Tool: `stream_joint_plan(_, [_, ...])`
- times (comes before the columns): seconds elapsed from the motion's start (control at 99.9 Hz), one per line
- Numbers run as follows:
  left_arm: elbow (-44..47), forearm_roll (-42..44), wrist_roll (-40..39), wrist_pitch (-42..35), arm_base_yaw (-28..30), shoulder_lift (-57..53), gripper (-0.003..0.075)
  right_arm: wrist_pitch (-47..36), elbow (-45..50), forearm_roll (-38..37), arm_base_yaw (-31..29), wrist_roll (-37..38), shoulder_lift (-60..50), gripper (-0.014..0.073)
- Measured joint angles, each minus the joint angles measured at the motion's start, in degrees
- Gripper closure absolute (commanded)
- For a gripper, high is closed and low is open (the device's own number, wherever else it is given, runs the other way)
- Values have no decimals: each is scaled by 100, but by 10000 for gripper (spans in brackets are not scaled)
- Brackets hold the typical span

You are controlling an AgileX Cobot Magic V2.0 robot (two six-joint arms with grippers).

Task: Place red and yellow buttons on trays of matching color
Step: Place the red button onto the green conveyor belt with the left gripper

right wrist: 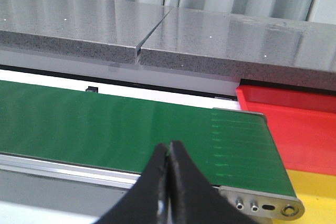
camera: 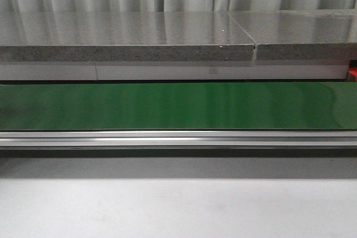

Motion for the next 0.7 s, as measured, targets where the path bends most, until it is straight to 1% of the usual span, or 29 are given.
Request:
stream_joint_plan(0.03, [0,-27,11,0,0,0,517,0,0,0,0,0,0,662])
stream_joint_plan(0.08, [-10,-82,41,0,0,0,399,0,0,0,0,0,0,662])
stream_joint_plan(0.1, [-10,-94,53,0,0,0,367,0,0,0,0,0,0,662])
stream_joint_plan(0.15, [-10,-105,96,-11,0,0,246,0,0,0,0,0,0,662])
stream_joint_plan(0.17, [-10,-105,107,-11,0,0,218,0,0,0,0,0,0,662])
stream_joint_plan(0.18, [-10,-89,104,-1,0,13,192,0,0,0,0,0,0,662])
stream_joint_plan(0.22, [-10,-82,119,12,0,24,131,0,0,0,0,0,0,662])
stream_joint_plan(0.27, [-10,-78,131,22,0,36,90,0,0,0,0,0,0,662])
stream_joint_plan(0.411, [-98,-69,142,87,0,36,80,0,0,0,0,0,0,662])
stream_joint_plan(0.701, [-682,-69,304,352,0,-95,80,0,0,0,0,0,0,662])
